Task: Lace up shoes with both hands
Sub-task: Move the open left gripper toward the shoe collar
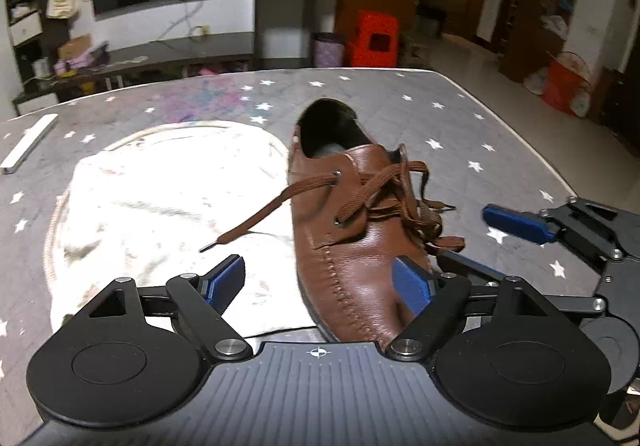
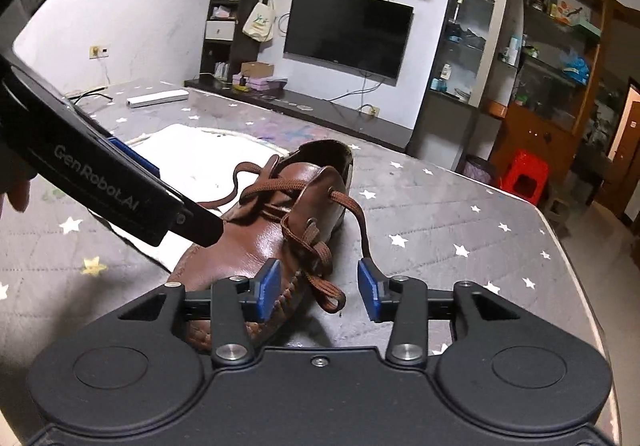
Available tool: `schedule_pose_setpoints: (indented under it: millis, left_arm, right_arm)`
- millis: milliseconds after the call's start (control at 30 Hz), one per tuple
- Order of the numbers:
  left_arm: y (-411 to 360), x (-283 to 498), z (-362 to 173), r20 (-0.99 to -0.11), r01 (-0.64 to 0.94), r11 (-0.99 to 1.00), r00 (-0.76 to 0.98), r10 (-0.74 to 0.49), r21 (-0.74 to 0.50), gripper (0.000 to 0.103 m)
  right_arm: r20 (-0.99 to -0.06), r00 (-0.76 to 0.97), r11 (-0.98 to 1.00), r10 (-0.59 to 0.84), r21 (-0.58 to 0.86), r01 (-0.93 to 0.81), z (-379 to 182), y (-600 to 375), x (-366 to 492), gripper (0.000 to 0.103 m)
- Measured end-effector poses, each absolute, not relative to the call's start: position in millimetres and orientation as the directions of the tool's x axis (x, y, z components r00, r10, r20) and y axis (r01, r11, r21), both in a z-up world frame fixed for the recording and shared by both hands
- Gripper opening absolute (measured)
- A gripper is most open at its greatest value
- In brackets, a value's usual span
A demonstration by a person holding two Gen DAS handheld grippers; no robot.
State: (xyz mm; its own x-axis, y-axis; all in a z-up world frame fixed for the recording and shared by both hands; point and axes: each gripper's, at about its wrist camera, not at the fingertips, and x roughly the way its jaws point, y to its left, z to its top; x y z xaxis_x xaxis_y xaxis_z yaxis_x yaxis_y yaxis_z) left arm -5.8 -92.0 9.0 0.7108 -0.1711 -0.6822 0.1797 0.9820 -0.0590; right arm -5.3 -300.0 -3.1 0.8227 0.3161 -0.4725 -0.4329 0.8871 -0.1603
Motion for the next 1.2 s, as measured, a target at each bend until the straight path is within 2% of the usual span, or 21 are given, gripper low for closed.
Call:
schedule_pose_setpoints:
  millis: [100, 167, 333, 600, 867, 1200]
  left_arm:
    - [-93, -11, 11, -0.678, 0.156, 0.986, 0.719, -0.152, -0.056, 0.083]
    - [-93, -14, 13, -0.672, 0.140, 0.989, 0.727, -0.138, -0.052, 0.083]
    - [-96, -18, 16, -0.655, 0.099, 0.995, 0.752, -0.078, -0.005, 0.084]
    - [-93, -23, 20, -0.633, 0.096, 0.993, 0.766, -0.113, -0.061, 0.084]
    - [-95, -22, 19, -0.641, 0.077, 0.996, 0.762, -0.092, -0.052, 0.084]
    - [-96, -19, 18, -0.640, 0.069, 0.995, 0.762, -0.095, -0.065, 0.084]
  right_arm:
    - [-0.466, 0.830, 0.897, 0.307, -0.148, -0.416, 1, -298, -6, 0.056]
    - [-0.461, 0.835, 0.904, 0.301, -0.140, -0.404, 4, -296, -7, 0.063]
    - [-0.454, 0.845, 0.915, 0.284, -0.136, -0.380, 8, -295, -9, 0.068]
    - [-0.446, 0.851, 0.924, 0.277, -0.121, -0.364, 9, -293, -10, 0.080]
    - [-0.449, 0.851, 0.931, 0.271, -0.102, -0.350, 8, -293, -10, 0.085]
    - [-0.452, 0.852, 0.940, 0.263, -0.079, -0.333, 8, -293, -9, 0.086]
